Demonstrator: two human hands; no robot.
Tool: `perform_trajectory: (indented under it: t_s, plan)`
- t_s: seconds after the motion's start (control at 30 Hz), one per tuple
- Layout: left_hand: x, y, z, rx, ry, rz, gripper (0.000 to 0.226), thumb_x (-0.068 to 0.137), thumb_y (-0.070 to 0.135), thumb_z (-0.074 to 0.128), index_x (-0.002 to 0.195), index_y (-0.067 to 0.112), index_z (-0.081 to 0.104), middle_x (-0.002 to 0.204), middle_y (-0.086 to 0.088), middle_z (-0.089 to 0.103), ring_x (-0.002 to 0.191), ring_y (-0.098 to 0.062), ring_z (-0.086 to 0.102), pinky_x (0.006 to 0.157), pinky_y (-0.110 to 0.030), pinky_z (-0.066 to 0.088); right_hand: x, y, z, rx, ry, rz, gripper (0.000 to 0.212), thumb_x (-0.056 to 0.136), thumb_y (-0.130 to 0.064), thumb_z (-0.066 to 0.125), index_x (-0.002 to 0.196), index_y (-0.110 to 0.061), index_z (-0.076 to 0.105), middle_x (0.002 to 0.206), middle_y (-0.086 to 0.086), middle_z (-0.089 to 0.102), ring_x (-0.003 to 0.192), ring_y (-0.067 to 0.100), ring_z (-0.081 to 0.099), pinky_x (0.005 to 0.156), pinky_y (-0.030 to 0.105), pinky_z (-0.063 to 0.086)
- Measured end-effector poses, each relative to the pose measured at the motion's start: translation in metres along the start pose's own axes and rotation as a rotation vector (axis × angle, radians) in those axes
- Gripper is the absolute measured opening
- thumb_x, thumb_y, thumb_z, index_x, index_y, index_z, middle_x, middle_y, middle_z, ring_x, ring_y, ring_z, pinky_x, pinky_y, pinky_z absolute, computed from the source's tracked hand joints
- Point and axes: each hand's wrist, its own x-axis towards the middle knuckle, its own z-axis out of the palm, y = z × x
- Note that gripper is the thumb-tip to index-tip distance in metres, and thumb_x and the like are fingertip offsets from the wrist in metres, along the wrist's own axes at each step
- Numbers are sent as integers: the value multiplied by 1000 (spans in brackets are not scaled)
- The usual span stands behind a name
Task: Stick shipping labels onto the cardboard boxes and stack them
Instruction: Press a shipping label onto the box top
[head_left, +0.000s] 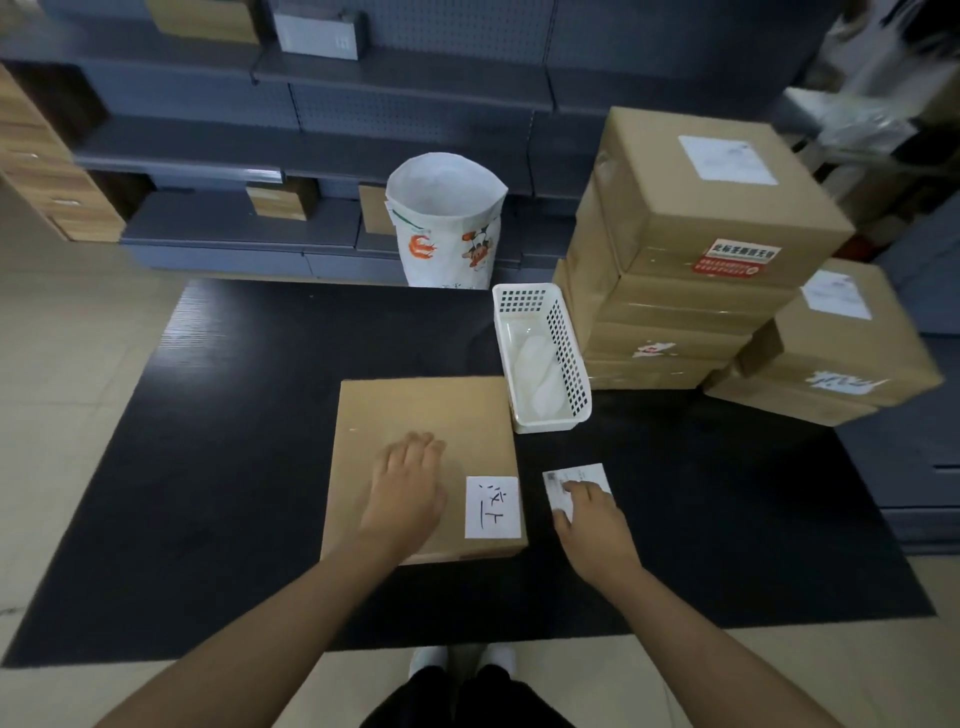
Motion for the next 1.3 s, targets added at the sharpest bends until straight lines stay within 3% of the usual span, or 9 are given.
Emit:
perform_trajectory:
  t_s: [0.13, 0.3, 0.6, 0.87, 1.0, 1.1, 1.2, 1.3]
  plan:
    - [21, 56, 12, 50, -68, 130, 49, 92, 25, 43, 140, 16, 35, 145, -3, 37, 135, -22, 29, 112, -37, 17, 12, 27, -18, -56, -37, 3, 51, 97, -29, 47, 144, -16, 34, 144, 5, 40, 128, 21, 40, 107, 31, 34]
    - [45, 108, 30, 56, -79, 98, 50, 91, 29, 45, 140, 18, 39, 144, -2, 40, 135, -20, 31, 112, -35, 17, 29, 61, -29, -112, -90, -70, 52, 96, -29, 49, 144, -16, 34, 146, 5, 36, 130, 22, 37, 107, 31, 32]
    - [62, 155, 45, 50, -45, -56, 42, 87, 21, 51, 128, 13, 55, 132, -6, 53, 129, -24, 41, 109, -36, 22, 42, 110, -10, -329, -294, -472, 64, 89, -22, 56, 146, -10, 28, 153, 15, 20, 137, 33, 25, 113, 41, 24]
    - [48, 161, 54, 2, -80, -96, 39, 89, 21, 50, 128, 16, 54, 131, -1, 52, 126, -20, 41, 107, -33, 23, 39, 135, 14, -504, -307, -749, 49, 93, -15, 52, 138, -1, 38, 145, 24, 31, 124, 36, 41, 103, 45, 37]
    - [48, 160, 47, -18, -53, -89, 37, 88, 17, 51, 124, 15, 58, 128, -2, 54, 124, -22, 45, 104, -33, 26, 43, 140, 9, -502, -219, -831, 35, 93, -9, 48, 127, -2, 47, 129, 18, 50, 115, 32, 48, 100, 42, 37]
    - [54, 162, 38, -60, -46, -73, 37, 88, 15, 50, 124, 16, 57, 128, -1, 53, 124, -20, 44, 105, -30, 24, 53, 129, -20, -387, -20, -781, 30, 88, -9, 56, 118, -6, 56, 124, 12, 57, 113, 29, 53, 102, 40, 38]
    - [64, 169, 19, -147, 34, -84, 33, 87, 11, 51, 119, 14, 61, 121, -3, 59, 116, -22, 50, 102, -32, 31, 64, 113, -58, -1, 308, -760, 23, 65, 2, 80, 84, -6, 70, 107, 13, 68, 98, 28, 66, 80, 35, 55]
    - [77, 170, -5, -283, 163, -209, 29, 91, 15, 51, 119, 13, 61, 116, -4, 63, 107, -25, 56, 98, -37, 40, 68, 87, -87, 285, 373, -784, 11, 76, 4, 72, 80, -4, 65, 120, 16, 60, 113, 28, 55, 89, 30, 49]
